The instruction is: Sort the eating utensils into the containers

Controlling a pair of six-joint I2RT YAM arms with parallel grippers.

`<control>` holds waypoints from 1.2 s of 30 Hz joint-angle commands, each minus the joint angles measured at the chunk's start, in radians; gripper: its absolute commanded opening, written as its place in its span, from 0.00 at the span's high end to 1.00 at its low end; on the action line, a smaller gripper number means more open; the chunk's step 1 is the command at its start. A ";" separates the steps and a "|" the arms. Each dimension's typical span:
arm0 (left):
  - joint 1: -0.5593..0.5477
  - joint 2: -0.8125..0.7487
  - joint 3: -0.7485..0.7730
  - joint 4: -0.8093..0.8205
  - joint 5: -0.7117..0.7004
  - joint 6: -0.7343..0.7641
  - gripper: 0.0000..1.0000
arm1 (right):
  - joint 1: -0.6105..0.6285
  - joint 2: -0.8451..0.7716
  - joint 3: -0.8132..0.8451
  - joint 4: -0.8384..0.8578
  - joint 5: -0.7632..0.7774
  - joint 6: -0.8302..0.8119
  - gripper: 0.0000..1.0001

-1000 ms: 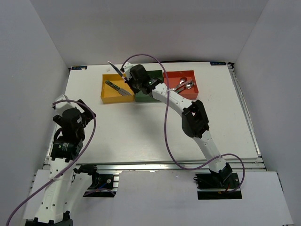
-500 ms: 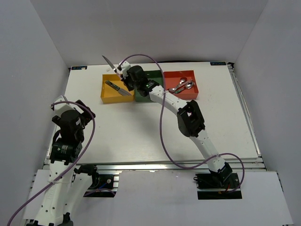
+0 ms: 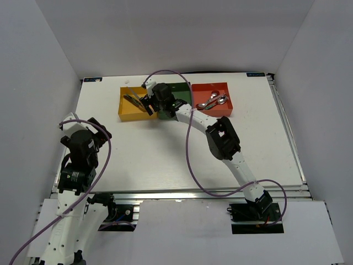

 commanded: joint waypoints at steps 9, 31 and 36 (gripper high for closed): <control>-0.002 -0.008 -0.006 0.001 -0.013 0.004 0.02 | -0.003 -0.370 -0.252 0.141 0.026 0.079 0.11; -0.002 -0.095 -0.046 0.041 -0.168 0.102 0.02 | -0.003 -1.893 -1.243 -0.613 0.663 0.524 0.11; 0.000 -0.158 -0.067 0.049 -0.142 0.081 0.02 | -0.003 -2.007 -1.286 -0.645 0.610 0.525 0.11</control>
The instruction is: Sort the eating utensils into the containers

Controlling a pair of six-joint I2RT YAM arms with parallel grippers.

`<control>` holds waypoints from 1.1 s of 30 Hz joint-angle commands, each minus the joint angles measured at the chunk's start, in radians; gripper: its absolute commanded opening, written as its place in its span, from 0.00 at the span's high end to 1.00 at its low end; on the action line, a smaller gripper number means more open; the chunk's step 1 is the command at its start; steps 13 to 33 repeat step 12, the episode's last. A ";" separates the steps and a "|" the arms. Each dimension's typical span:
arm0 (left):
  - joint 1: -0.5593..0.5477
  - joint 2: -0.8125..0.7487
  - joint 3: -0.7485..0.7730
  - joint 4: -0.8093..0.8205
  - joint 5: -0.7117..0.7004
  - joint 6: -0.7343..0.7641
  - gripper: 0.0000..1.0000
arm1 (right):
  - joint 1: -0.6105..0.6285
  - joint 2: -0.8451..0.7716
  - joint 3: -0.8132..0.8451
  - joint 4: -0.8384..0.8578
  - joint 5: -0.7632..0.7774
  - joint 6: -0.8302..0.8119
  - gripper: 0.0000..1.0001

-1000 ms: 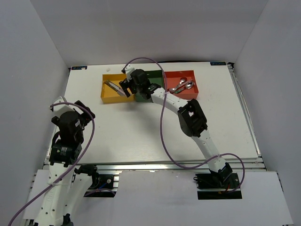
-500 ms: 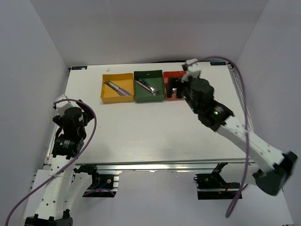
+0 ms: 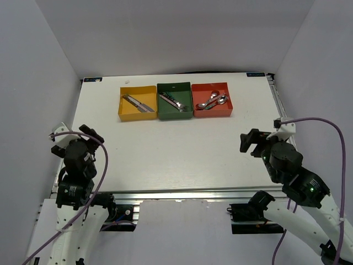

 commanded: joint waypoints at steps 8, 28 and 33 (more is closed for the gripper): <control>-0.005 -0.074 -0.031 0.016 -0.017 -0.003 0.02 | -0.001 0.038 -0.032 -0.058 -0.007 0.038 0.11; -0.005 -0.069 -0.034 0.017 -0.016 -0.003 0.02 | 0.000 0.065 -0.037 -0.044 -0.021 0.043 0.11; -0.005 -0.069 -0.034 0.017 -0.016 -0.003 0.02 | 0.000 0.065 -0.037 -0.044 -0.021 0.043 0.11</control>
